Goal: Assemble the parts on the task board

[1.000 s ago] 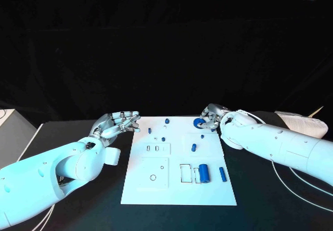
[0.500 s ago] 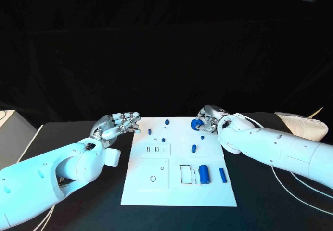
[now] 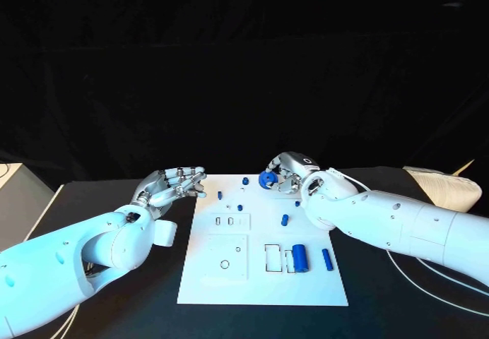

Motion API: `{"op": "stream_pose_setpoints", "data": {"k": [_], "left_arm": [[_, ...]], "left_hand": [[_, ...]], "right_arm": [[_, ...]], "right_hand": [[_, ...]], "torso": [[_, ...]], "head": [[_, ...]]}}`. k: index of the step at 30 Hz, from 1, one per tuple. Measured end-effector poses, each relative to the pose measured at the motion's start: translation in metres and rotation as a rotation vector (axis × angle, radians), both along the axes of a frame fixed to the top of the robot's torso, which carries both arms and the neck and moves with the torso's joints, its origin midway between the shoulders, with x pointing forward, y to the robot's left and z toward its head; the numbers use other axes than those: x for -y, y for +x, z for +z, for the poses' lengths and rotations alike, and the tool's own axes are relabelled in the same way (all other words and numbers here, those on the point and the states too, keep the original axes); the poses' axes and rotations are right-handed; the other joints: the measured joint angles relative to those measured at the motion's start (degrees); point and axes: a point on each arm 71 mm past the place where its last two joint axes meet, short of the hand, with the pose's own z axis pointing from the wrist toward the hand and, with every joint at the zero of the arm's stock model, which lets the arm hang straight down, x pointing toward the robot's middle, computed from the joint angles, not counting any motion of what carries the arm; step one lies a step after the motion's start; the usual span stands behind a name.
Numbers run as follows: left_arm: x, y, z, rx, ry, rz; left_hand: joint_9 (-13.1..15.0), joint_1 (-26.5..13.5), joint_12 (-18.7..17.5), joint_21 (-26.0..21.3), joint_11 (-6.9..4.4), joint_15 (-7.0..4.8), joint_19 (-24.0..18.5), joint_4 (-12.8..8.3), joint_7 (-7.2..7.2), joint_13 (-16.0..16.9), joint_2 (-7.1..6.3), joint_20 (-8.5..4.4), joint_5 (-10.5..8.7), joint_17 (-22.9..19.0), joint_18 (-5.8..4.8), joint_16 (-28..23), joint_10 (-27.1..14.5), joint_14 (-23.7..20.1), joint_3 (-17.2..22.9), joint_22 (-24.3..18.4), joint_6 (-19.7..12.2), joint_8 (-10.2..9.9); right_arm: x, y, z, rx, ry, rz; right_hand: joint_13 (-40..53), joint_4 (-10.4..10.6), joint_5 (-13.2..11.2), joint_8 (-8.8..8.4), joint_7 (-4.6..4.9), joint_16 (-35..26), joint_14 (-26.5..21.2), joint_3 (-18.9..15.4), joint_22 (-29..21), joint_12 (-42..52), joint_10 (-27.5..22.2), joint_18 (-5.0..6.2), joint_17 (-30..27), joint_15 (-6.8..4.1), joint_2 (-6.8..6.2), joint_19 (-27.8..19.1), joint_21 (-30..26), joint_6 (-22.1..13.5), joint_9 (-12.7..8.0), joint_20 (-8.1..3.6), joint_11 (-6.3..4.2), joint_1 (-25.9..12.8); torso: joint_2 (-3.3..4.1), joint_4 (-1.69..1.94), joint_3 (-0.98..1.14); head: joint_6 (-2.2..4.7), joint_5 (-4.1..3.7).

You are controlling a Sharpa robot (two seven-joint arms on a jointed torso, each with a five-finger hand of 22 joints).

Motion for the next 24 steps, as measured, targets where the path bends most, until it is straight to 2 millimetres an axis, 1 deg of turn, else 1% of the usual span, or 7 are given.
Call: {"op": "stream_pose_setpoints", "data": {"k": [5, 12, 18, 22, 24], "left_arm": [[0.001, 0.000, 0.000, 0.000, -0.001, -0.002], [0.002, -0.001, 0.000, 0.000, -0.002, -0.005], [0.004, -0.001, 0.001, 0.001, -0.004, -0.009], [0.005, -0.001, 0.001, 0.001, -0.005, -0.010], [0.005, -0.001, 0.001, 0.001, -0.005, -0.011]], "left_hand": [[0.0, 0.0, 0.0, 0.0, 0.00, 0.00, 0.0, 0.0, 0.00, 0.0, 0.00, 0.00, 0.00, 0.0, 0.00, 0.0, 0.0, 0.0, 0.0, 0.0, 0.0, 0.0], [0.0, 0.0, 0.0, 0.2, 0.00, 0.00, 0.0, 0.0, 0.00, 0.0, 0.00, 0.00, 0.00, -0.1, 0.00, 0.0, 0.0, 0.0, 0.0, 0.0, 0.0, 0.0], [0.0, 0.0, 0.0, 0.2, 0.00, 0.00, 0.0, 0.0, 0.00, 0.0, 0.00, 0.00, 0.00, 0.0, 0.00, 0.0, 0.0, 0.0, 0.0, 0.0, 0.0, 0.0], [0.0, 0.0, 0.0, 0.2, 0.00, 0.00, 0.0, 0.0, 0.00, 0.0, 0.00, 0.00, 0.00, -0.1, 0.00, 0.0, 0.0, 0.0, 0.0, 0.0, 0.0, 0.0], [0.0, 0.0, 0.0, 0.2, 0.00, 0.00, 0.0, 0.0, 0.00, 0.0, 0.00, 0.00, 0.00, 0.0, 0.00, 0.0, 0.0, 0.0, 0.0, 0.0, 0.0, 0.0]], "right_arm": [[-0.020, -0.001, 0.000, 0.012, 0.003, 0.029], [-0.037, 0.001, -0.004, 0.014, 0.000, 0.041], [-0.042, 0.004, -0.009, 0.010, -0.007, 0.035], [-0.044, 0.004, -0.013, 0.004, -0.012, 0.032], [-0.045, 0.004, -0.015, 0.001, -0.013, 0.032]], "right_hand": [[0.0, 0.0, 0.0, -0.02, -0.05, 0.0, 0.0, 0.1, 0.0, 0.0, 0.0, 0.00, 0.0, 0.00, 0.15, 0.0, 0.0, 0.1, 0.0, 0.00, 0.00, -0.2], [0.0, 0.1, -0.3, -0.08, -0.26, 0.0, 0.0, 0.1, 0.0, 0.0, 0.0, 0.00, 0.0, 0.00, 0.00, 0.0, 0.0, 0.3, 0.0, 0.00, 0.00, -0.6], [0.0, 0.0, -0.4, -0.20, -0.27, 0.0, 0.0, 0.1, 0.0, 0.0, 0.0, 0.00, 0.0, 0.00, 0.00, 0.0, 0.0, 0.3, 0.0, 0.00, 0.00, -0.6], [0.0, -0.1, -0.4, -0.31, -0.28, 0.0, 0.0, 0.2, 0.0, 0.0, 0.0, 0.00, 0.0, 0.01, 0.00, 0.0, 0.0, 0.3, 0.0, 0.00, 0.01, -0.6], [0.0, -0.1, -0.4, -0.38, -0.28, 0.0, 0.0, 0.2, 0.0, 0.0, 0.0, 0.00, 0.0, 0.01, -0.30, 0.0, 0.0, 0.3, 0.0, 0.00, 0.01, -0.9]], "torso": [[0.02, 0.09, -0.05], [0.10, 0.16, -0.07], [0.13, 0.22, -0.07], [0.15, 0.31, -0.12], [0.16, 0.32, -0.14]], "head": [[0.04, -0.06], [0.04, 0.01], [-0.13, 0.13], [-0.24, 0.15], [-0.27, 0.20]]}}
